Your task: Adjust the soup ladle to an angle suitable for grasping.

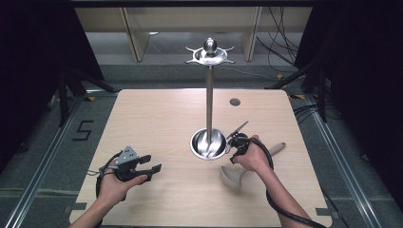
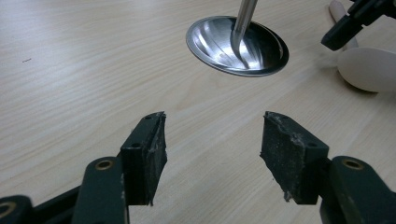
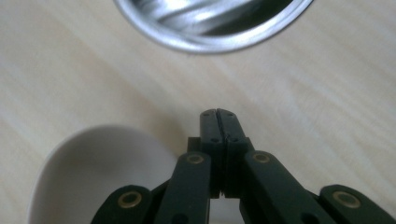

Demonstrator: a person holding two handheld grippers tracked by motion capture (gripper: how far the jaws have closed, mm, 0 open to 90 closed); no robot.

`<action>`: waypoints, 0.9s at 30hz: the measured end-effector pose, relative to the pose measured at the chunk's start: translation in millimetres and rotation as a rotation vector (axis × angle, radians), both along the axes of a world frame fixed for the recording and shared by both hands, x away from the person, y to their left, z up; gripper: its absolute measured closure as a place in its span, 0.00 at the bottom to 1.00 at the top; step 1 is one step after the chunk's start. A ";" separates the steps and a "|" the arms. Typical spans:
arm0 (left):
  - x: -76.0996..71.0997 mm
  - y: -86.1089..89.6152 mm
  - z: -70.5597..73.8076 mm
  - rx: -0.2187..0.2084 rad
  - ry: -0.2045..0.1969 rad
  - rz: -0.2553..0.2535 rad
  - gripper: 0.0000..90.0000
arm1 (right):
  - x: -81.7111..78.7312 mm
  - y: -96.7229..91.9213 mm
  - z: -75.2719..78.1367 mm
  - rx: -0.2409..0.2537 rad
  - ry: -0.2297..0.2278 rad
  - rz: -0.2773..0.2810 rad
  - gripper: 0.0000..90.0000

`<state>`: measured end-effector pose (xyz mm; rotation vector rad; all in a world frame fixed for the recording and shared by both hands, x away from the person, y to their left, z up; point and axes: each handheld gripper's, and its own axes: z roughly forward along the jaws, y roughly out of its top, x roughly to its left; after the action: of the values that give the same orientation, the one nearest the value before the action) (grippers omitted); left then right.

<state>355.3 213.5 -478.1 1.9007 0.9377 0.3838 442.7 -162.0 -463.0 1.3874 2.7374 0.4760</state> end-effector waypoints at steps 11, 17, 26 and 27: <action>-0.4 0.2 0.3 -0.006 0.005 0.006 0.44 | 4.0 14.1 -12.0 0.034 0.032 0.048 1.00; -0.1 0.6 -0.3 -0.010 0.007 0.006 0.44 | -1.5 15.1 -11.6 0.021 0.088 0.079 1.00; 0.1 0.7 -0.4 -0.003 0.010 0.001 0.44 | -16.1 9.3 -6.7 -0.046 0.166 0.172 1.00; -0.2 0.6 -0.3 0.000 0.010 0.006 0.44 | -19.5 9.0 -6.1 -0.038 0.184 0.163 1.00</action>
<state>355.0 214.1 -478.4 1.9021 0.9499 0.3788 423.2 -153.0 -469.1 1.2645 3.0055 0.3140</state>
